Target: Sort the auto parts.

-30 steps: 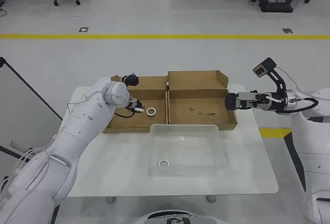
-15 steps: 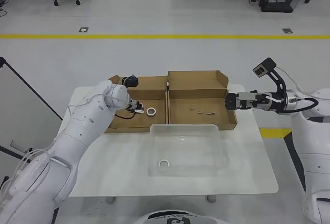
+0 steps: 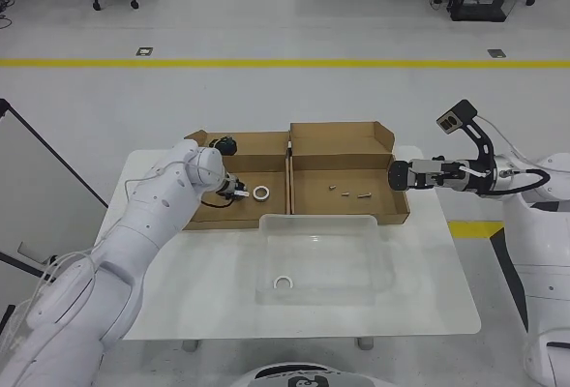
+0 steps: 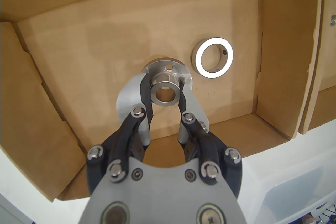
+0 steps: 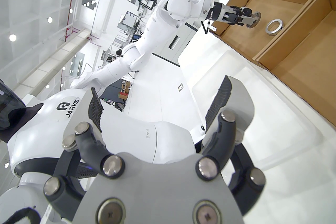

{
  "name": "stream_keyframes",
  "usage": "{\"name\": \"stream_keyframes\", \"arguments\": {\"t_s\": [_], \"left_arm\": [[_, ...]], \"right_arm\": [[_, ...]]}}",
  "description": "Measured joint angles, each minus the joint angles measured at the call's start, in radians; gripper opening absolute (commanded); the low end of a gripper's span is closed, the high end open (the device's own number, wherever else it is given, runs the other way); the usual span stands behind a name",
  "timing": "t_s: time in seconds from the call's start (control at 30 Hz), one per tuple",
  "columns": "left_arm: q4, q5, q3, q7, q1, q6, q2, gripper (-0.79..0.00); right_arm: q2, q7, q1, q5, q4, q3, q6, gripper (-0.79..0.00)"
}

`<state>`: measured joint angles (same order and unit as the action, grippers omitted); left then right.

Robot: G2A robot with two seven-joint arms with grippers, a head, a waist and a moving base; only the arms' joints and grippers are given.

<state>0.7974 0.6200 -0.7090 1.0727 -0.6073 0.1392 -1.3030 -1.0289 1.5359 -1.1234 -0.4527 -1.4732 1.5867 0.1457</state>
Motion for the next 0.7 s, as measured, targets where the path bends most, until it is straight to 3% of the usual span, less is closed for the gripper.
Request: {"name": "stream_keyframes", "arguments": {"t_s": [0.13, 0.17, 0.23, 0.3, 0.33, 0.4, 0.7], "left_arm": [[-0.049, -0.01, 0.012, -0.011, 0.016, -0.003, -0.018, -0.782], [-0.063, -0.012, 0.016, -0.013, 0.021, -0.005, -0.023, -0.702], [-0.083, -0.012, 0.021, -0.017, 0.027, -0.008, -0.03, -0.631], [-0.106, -0.016, 0.026, -0.022, 0.034, -0.013, -0.039, -0.474], [-0.115, -0.016, 0.028, -0.024, 0.037, -0.015, -0.042, -0.351], [-0.134, -0.019, 0.031, -0.029, 0.044, -0.019, -0.049, -0.015], [-0.183, -0.031, 0.019, -0.059, 0.067, -0.027, -0.065, 0.0]], "right_arm": [[0.0, 0.0, 0.0, 0.0, 0.0, 0.0, 0.0, 0.0], [0.0, 0.0, 0.0, 0.0, 0.0, 0.0, 0.0, 0.0], [0.0, 0.0, 0.0, 0.0, 0.0, 0.0, 0.0, 0.0], [0.0, 0.0, 0.0, 0.0, 0.0, 0.0, 0.0, 0.0], [0.0, 0.0, 0.0, 0.0, 0.0, 0.0, 0.0, 0.0], [0.0, 0.0, 0.0, 0.0, 0.0, 0.0, 0.0, 0.0], [0.0, 0.0, 0.0, 0.0, 0.0, 0.0, 0.0, 0.0]]}}
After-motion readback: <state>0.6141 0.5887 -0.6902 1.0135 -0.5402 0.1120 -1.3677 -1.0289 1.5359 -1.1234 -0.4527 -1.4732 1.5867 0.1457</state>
